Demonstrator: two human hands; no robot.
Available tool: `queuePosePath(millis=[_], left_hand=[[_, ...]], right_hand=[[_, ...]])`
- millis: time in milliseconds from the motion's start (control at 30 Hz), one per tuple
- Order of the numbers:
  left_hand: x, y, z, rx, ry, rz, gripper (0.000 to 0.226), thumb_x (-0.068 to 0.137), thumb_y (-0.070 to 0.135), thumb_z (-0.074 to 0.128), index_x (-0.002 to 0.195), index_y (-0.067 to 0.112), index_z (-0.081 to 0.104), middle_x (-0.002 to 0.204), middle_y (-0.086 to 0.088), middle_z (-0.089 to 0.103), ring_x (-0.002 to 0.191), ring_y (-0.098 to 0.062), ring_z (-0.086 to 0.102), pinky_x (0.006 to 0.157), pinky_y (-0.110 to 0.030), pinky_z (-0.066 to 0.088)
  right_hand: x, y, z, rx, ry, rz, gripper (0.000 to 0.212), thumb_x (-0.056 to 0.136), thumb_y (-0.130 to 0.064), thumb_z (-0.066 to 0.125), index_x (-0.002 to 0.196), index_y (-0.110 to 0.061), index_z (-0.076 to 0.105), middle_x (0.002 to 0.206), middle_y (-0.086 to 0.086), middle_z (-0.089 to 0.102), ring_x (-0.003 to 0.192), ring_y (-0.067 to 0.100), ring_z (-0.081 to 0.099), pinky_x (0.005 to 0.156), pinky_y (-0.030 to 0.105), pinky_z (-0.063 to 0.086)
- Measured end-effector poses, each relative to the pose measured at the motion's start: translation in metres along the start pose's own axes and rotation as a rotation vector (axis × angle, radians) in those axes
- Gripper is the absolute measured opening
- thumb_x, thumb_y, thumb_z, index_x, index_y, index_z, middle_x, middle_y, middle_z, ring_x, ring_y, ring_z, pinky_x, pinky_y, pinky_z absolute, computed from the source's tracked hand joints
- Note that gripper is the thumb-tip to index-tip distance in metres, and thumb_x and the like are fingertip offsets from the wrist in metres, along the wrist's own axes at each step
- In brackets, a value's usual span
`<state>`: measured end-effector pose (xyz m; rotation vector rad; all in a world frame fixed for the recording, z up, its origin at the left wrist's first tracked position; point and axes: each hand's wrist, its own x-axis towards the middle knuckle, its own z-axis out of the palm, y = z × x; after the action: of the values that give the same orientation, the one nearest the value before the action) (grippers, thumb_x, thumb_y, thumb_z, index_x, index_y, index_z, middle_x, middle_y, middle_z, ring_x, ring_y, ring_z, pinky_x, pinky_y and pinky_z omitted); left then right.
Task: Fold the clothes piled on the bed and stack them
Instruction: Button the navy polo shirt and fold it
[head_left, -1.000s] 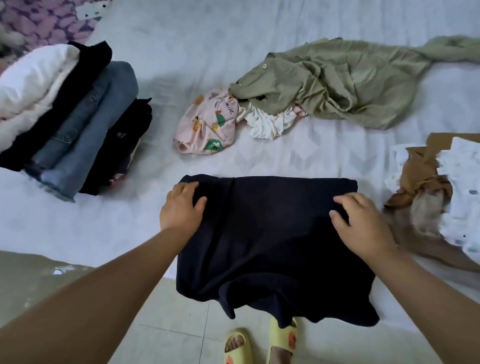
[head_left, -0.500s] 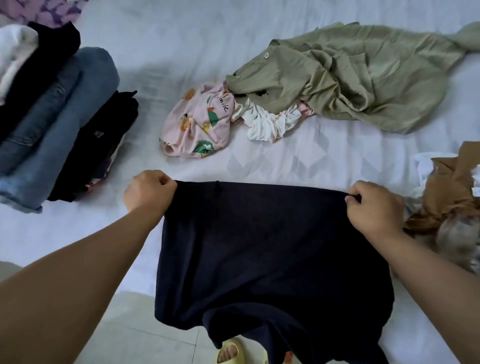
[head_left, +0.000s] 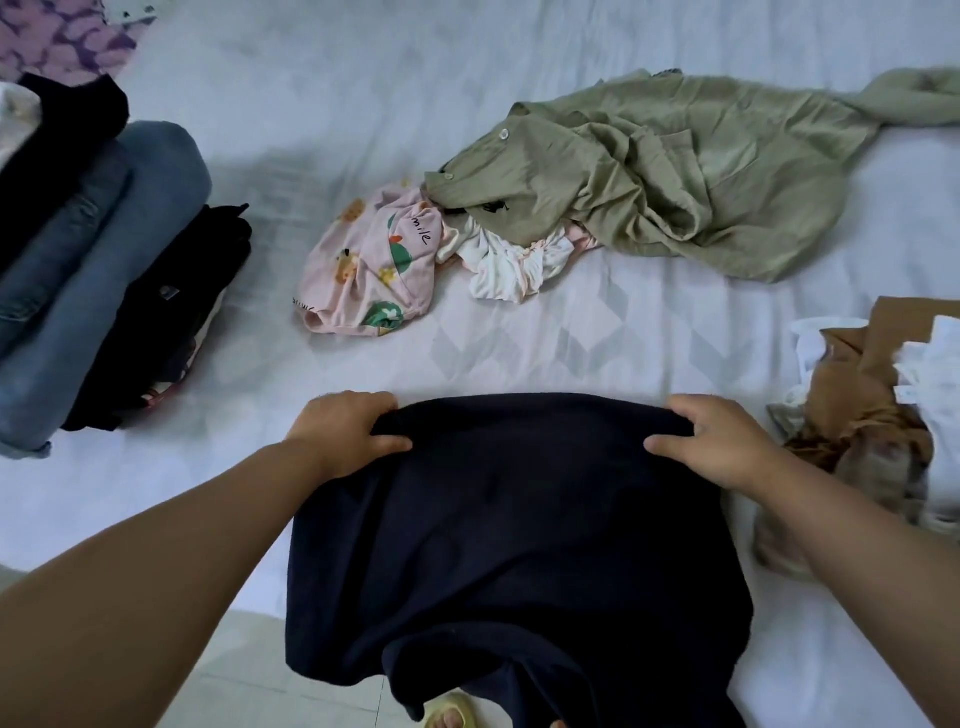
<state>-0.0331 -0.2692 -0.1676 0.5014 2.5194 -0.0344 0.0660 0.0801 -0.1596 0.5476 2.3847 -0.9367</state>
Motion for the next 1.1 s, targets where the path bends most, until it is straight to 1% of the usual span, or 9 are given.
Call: queuePosePath(millis=[200,367,433,533,600,700,833,1000,1100], left_hand=[[0.017,0.004,-0.047,0.19,0.125,0.021,0.037,0.09,0.055,0.048,0.109,0.024,0.052,0.11,0.002,0.06,0.102,-0.022,0.056,0.076,-0.033,0.043],[0.043,0.013,-0.079,0.168,0.483,-0.028,0.036,0.089,0.046,0.057,0.107,0.015,0.058,0.107,-0.011,0.062,0.096,-0.035,0.058,0.076,-0.037,0.038],[0.053,0.019,-0.081,0.188,0.602,-0.022,0.04,0.087,0.039,0.061,0.117,0.013,0.058,0.114,-0.015,0.058,0.108,-0.035,0.053,0.096,-0.041,0.03],[0.057,0.029,-0.064,0.098,0.583,0.064,0.054,0.085,0.039,0.061,0.132,0.014,0.051,0.136,-0.013,0.045,0.13,-0.033,0.036,0.114,-0.046,0.014],[0.044,0.039,-0.047,-0.066,0.497,0.241,0.054,0.085,0.051,0.049,0.121,0.012,0.063,0.129,-0.011,0.055,0.119,-0.032,0.05,0.106,-0.043,0.033],[0.007,0.059,-0.018,-0.318,0.301,0.336,0.058,0.08,0.064,0.045,0.11,0.02,0.067,0.112,0.004,0.061,0.096,-0.015,0.061,0.087,-0.031,0.05],[-0.025,0.067,0.014,-0.375,0.103,0.231,0.062,0.079,0.051,0.067,0.133,0.028,0.048,0.122,0.016,0.052,0.111,-0.004,0.051,0.097,-0.022,0.042],[-0.057,0.059,0.034,-0.403,0.179,0.42,0.024,0.077,0.031,0.069,0.097,0.033,0.056,0.089,0.015,0.055,0.081,-0.004,0.052,0.076,-0.03,0.05],[-0.076,0.062,0.036,-0.222,-0.112,0.488,0.022,0.082,0.046,0.063,0.101,0.034,0.06,0.078,0.019,0.048,0.076,0.0,0.047,0.072,-0.018,0.041]], right_hand=[[0.011,-0.022,-0.029,-0.026,0.24,-0.126,0.023,0.088,-0.017,0.064,0.072,-0.013,0.048,0.064,0.002,0.05,0.058,0.017,0.048,0.052,0.029,0.035],[0.044,-0.043,-0.055,-0.121,0.505,-0.146,0.021,0.089,-0.023,0.062,0.096,-0.004,0.057,0.088,0.014,0.062,0.085,0.034,0.057,0.075,0.04,0.048],[0.055,-0.045,-0.056,-0.173,0.561,-0.117,0.022,0.089,-0.023,0.062,0.102,-0.005,0.059,0.1,0.017,0.063,0.096,0.036,0.056,0.082,0.041,0.045],[0.053,-0.043,-0.038,-0.345,0.601,-0.131,0.042,0.084,-0.021,0.066,0.122,-0.008,0.055,0.125,0.018,0.054,0.117,0.038,0.046,0.097,0.044,0.034],[0.039,-0.044,-0.015,-0.306,0.612,-0.288,0.042,0.081,-0.02,0.069,0.119,-0.007,0.058,0.121,0.016,0.056,0.114,0.038,0.05,0.096,0.045,0.037],[0.006,-0.047,0.022,-0.136,0.361,-0.366,0.032,0.083,-0.034,0.068,0.108,-0.014,0.063,0.097,0.002,0.063,0.091,0.024,0.061,0.081,0.034,0.047],[-0.023,-0.034,0.049,-0.037,-0.154,-0.209,0.035,0.081,-0.034,0.069,0.112,-0.029,0.055,0.098,-0.014,0.062,0.087,0.009,0.062,0.083,0.032,0.052],[-0.044,-0.019,0.054,-0.07,-0.197,-0.366,0.032,0.078,-0.01,0.065,0.077,-0.038,0.051,0.087,-0.012,0.055,0.079,0.006,0.056,0.078,0.03,0.049],[-0.06,-0.018,0.052,-0.273,-0.33,-0.325,0.017,0.075,-0.042,0.068,0.072,-0.028,0.059,0.088,-0.012,0.052,0.079,0.007,0.055,0.076,0.029,0.048]])
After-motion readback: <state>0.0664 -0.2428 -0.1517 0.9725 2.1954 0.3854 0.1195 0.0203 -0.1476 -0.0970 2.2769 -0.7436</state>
